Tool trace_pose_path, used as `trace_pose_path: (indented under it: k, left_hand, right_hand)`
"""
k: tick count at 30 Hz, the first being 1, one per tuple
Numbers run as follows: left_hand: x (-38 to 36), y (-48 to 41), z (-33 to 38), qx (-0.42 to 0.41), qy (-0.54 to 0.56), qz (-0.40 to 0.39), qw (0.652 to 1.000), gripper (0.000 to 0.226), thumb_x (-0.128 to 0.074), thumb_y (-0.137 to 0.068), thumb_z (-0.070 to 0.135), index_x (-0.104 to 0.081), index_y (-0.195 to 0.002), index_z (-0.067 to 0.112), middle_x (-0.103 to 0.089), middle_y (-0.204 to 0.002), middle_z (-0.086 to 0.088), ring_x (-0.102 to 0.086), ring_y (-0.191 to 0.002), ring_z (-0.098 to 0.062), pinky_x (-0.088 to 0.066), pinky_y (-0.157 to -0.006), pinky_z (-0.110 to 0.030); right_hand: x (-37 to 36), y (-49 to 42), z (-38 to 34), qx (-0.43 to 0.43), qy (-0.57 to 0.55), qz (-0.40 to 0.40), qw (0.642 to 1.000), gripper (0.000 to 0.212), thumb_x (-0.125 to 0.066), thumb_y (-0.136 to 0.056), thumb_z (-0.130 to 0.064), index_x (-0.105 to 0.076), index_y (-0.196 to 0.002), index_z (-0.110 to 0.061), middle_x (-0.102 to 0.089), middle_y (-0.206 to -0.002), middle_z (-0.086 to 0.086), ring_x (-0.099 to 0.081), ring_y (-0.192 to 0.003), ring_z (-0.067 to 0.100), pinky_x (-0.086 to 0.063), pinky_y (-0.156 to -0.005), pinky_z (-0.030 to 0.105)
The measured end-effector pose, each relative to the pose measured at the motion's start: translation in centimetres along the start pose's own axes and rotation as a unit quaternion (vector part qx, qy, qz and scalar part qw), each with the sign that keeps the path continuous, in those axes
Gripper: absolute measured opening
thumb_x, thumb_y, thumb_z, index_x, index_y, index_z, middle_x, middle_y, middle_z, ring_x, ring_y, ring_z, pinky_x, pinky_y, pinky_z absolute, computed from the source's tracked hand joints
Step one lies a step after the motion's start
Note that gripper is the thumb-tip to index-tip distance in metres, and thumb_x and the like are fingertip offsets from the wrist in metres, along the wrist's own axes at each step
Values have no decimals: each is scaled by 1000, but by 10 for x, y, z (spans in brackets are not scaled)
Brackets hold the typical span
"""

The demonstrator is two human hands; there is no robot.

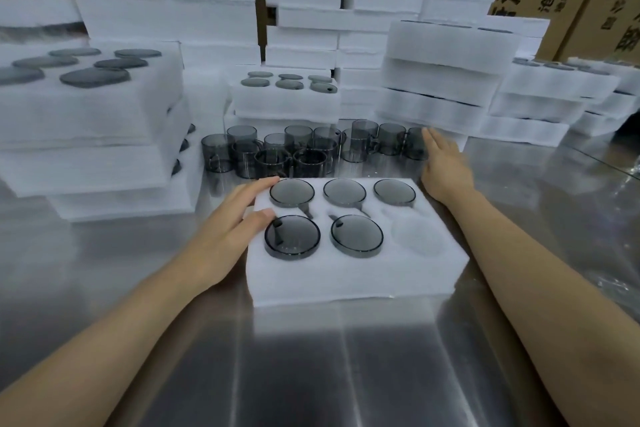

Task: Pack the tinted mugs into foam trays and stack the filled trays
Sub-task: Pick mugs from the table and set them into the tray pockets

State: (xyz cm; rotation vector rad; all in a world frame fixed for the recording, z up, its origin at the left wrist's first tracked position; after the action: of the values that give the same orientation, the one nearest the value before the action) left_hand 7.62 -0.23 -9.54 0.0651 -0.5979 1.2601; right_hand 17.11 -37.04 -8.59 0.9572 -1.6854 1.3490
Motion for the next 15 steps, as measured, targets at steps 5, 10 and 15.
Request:
trace_pose_path:
  k: [5, 10, 15]
  left_hand:
    - [1, -1, 0, -10, 4, 6, 1000, 49, -45, -86, 42, -49, -134, 41, -48, -136, 23, -41, -128, 5, -34, -102, -20]
    - [2, 1, 2, -1, 6, 4, 1000, 47, -46, -85, 44, -50, -132, 43, -49, -136, 22, -43, -127, 3, -34, -105, -25]
    - [3, 4, 6, 1, 3, 0, 1000, 35, -50, -98, 31, -50, -129, 46, -48, -137, 20, -43, -126, 3, -32, -111, -31]
  right_hand:
    - [-3, -6, 2, 4, -32, 50, 998, 53, -49, -93, -5, -38, -144, -5, -42, -138, 19, -38, -125, 39, -36, -101, 46]
    - [4, 10, -1, -16, -103, 77, 992, 37, -49, -93, -2, -54, -129, 2, -46, -123, 25, -42, -119, 40, -38, -99, 41]
    - [15, 42, -13, -15, -143, 90, 985, 29, -52, -92, -4, -61, -119, 3, -46, -118, 23, -46, -111, 39, -40, -96, 38]
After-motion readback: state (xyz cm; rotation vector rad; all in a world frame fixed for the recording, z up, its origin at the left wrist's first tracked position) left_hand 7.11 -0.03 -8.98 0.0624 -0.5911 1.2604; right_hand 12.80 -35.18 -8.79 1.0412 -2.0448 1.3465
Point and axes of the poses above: each hand's wrist, its own y-axis away from the middle knuckle, its own x-axis out of the back of the hand, z = x × y, the point moved 1 cm from there along -y, towards the middle knuckle
